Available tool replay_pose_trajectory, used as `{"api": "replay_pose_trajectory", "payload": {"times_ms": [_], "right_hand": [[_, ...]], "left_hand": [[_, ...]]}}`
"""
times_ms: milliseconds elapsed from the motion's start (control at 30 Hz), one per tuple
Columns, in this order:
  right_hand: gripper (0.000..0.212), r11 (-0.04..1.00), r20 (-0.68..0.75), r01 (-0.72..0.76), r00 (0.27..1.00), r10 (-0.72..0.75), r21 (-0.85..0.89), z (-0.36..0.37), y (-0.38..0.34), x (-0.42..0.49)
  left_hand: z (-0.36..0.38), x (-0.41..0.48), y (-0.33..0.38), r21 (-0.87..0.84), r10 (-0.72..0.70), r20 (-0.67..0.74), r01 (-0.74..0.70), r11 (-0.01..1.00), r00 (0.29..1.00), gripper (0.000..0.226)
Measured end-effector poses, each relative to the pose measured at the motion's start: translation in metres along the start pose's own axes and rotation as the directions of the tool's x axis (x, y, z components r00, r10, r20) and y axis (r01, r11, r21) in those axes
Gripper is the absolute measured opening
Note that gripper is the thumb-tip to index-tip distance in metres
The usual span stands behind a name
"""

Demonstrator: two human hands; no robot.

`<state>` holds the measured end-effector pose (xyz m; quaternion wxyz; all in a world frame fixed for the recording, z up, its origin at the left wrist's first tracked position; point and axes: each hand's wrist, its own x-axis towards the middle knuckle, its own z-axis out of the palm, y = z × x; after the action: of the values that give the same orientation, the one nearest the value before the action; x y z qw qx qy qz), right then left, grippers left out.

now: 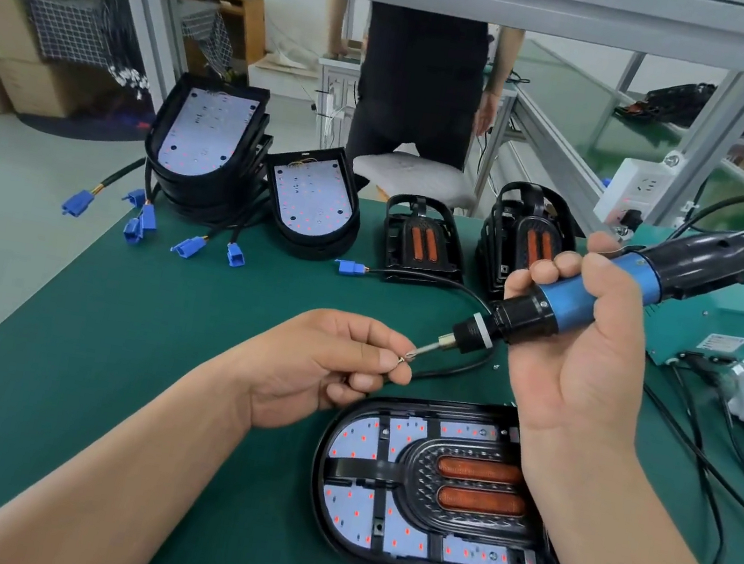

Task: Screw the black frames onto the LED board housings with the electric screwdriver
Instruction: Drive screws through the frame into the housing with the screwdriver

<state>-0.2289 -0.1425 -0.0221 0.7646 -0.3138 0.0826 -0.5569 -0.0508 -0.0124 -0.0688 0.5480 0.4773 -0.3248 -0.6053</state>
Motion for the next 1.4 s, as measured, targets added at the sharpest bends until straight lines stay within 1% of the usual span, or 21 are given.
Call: {"api": "replay_pose_trajectory", "payload": {"times_ms": [333, 467, 633, 733, 900, 1000, 1133, 1200, 1333, 1400], "right_hand": [[0.018, 0.999, 0.015, -0.024, 1.0, 0.024, -0.021, -0.0003, 0.0003, -0.0002], [0.017, 0.998, 0.002, -0.048, 0.999, 0.048, -0.031, -0.0014, 0.0002, 0.001], [0.014, 0.994, -0.026, -0.047, 0.999, 0.044, -0.098, -0.0017, 0.0014, 0.0026], [0.015, 0.989, -0.054, -0.045, 0.998, 0.038, -0.137, -0.0016, 0.003, 0.0028], [0.012, 0.985, -0.135, -0.079, 0.989, 0.058, -0.153, -0.0024, 0.0053, 0.0034], [0.012, 0.984, -0.143, -0.092, 0.987, 0.07, -0.151, -0.0017, 0.0057, 0.0027], [0.02, 0.988, -0.105, -0.077, 0.993, 0.063, -0.134, -0.0004, 0.0032, 0.0026], [0.019, 0.989, -0.103, -0.075, 0.993, 0.062, -0.129, -0.0001, 0.0018, 0.0031], [0.016, 0.993, -0.163, -0.093, 0.983, 0.081, -0.066, -0.0033, 0.0009, 0.0034], [0.018, 0.995, -0.177, -0.094, 0.98, 0.088, -0.024, -0.004, -0.0003, 0.0035]], "left_hand": [[0.0002, -0.002, 0.0002, 0.057, 0.03, 0.005, -0.03, 0.998, 1.0, 0.016], [0.0007, -0.0014, -0.0005, 0.088, 0.053, -0.019, -0.051, 0.995, 0.998, 0.017], [0.0019, -0.0016, -0.0022, 0.175, 0.089, -0.04, -0.081, 0.981, 0.995, 0.014], [0.002, -0.0017, -0.0027, 0.22, 0.134, -0.04, -0.122, 0.968, 0.99, 0.017], [0.0008, -0.0023, -0.0042, 0.347, 0.18, -0.03, -0.159, 0.924, 0.983, 0.023], [0.0004, -0.0022, -0.0045, 0.394, 0.175, -0.023, -0.152, 0.906, 0.984, 0.022], [0.0007, -0.0023, -0.0029, 0.358, 0.175, -0.028, -0.154, 0.921, 0.984, 0.024], [0.0024, -0.0014, -0.002, 0.328, 0.169, -0.03, -0.15, 0.933, 0.985, 0.027], [0.0051, -0.0035, 0.0012, 0.264, 0.138, -0.001, -0.133, 0.955, 0.99, 0.034], [0.0051, -0.0059, 0.0033, 0.231, 0.113, -0.013, -0.107, 0.967, 0.994, 0.036]]}}
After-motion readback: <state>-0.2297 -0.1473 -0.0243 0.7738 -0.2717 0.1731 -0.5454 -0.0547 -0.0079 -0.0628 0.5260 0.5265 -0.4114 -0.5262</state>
